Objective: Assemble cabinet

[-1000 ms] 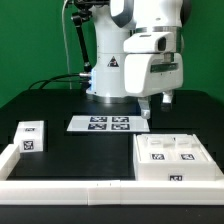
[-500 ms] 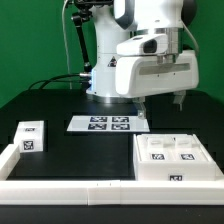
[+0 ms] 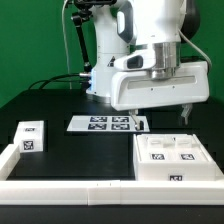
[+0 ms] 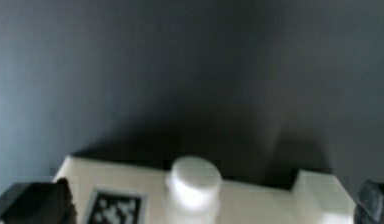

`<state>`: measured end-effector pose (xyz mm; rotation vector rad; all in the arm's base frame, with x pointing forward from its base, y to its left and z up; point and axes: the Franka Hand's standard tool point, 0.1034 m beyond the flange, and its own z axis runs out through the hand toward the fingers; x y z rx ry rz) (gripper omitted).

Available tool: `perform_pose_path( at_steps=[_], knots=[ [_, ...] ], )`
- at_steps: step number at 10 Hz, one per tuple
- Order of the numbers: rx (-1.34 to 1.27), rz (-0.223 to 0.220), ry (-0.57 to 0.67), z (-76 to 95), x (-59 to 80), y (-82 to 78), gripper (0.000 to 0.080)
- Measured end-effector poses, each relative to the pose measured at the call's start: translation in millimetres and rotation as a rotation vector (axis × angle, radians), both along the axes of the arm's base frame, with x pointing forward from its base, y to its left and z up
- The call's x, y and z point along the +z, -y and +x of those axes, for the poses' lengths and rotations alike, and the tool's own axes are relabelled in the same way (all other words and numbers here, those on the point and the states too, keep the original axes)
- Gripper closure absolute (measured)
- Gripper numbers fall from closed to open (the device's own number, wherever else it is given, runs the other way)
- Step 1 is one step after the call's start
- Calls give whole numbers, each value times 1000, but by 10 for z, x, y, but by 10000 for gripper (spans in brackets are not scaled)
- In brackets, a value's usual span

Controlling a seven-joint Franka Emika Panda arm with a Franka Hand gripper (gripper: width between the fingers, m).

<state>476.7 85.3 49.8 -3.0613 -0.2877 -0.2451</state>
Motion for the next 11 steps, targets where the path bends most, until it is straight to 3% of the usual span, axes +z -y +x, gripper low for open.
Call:
perform_pose_path(
  at_steps=[3,7,11],
  knots=[
    [-75,19,-7,-2,-11,-14,2],
    [-69,28,-5,70,-354,-5,2],
    [-33,32,23,214,-440,-49,14]
  ],
)
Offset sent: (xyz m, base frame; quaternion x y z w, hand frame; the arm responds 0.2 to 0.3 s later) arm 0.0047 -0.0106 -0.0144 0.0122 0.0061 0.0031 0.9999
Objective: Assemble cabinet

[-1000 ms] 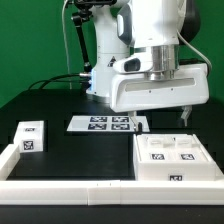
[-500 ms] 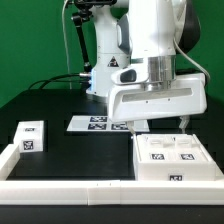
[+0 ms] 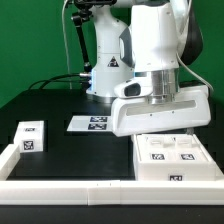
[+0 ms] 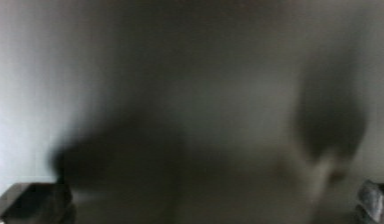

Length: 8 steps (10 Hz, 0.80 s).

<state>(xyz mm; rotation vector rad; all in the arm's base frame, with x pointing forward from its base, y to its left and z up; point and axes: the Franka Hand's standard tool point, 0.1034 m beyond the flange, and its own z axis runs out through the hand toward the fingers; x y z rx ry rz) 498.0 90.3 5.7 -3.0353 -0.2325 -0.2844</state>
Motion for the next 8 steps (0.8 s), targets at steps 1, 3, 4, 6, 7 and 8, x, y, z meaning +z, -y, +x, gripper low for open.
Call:
perform_pose_path(
  at_steps=[1,3,4,6,7,8],
  knots=[
    [-3,1,-3,9,-21,2,14],
    [-2,0,-4,8,-24,13,366],
    [3,-1,-3,5,-26,17,366],
    [20,-9,-3,-2,-34,59,698],
    [33,-12,-2,-6,-37,70,698],
    [45,-16,-4,-21,-43,88,783]
  ],
)
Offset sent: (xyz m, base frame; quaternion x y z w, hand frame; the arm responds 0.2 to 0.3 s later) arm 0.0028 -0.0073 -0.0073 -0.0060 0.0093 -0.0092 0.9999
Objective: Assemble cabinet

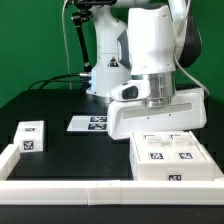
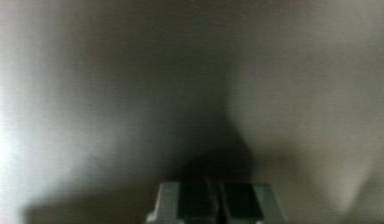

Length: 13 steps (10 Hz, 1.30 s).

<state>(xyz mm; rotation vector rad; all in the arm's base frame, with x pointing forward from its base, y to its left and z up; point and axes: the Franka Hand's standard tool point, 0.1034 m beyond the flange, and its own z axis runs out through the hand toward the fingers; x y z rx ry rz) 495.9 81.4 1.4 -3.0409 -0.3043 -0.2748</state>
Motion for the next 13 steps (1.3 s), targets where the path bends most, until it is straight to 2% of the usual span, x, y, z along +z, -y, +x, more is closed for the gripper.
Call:
perform_pose_path(
  at_steps=[2,3,6,9,10,13],
  knots=[
    [22,-6,3,-15,26,41,794],
    [30,-10,1,-30,111,40,797],
    [50,-27,-6,-33,661,42,798],
    [69,-43,-8,93,1052,102,798],
    [75,-44,-6,178,1136,102,798],
    [76,-44,-2,174,1111,96,798]
  ],
)
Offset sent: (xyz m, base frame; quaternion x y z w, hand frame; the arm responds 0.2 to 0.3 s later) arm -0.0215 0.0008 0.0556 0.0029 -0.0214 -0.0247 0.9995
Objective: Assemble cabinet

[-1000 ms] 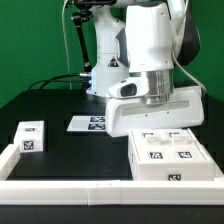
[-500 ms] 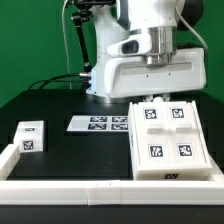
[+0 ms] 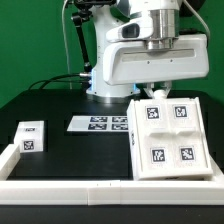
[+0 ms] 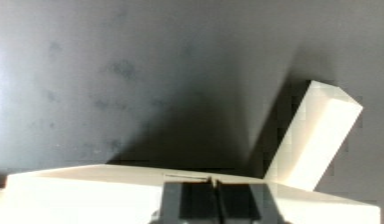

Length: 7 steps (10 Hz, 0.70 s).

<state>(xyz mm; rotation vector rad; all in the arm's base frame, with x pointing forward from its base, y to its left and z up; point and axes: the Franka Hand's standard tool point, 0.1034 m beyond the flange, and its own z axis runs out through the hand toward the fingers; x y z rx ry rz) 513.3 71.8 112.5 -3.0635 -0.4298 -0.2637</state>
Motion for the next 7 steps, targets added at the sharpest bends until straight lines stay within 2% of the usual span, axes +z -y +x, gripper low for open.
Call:
perform_pose_path(
  at_steps=[1,5,7],
  knots=[
    [1,0,1,6,20,-3,798],
    [10,-2,-8,161,251,-66,798],
    [11,-1,-5,193,230,-78,798]
  ],
)
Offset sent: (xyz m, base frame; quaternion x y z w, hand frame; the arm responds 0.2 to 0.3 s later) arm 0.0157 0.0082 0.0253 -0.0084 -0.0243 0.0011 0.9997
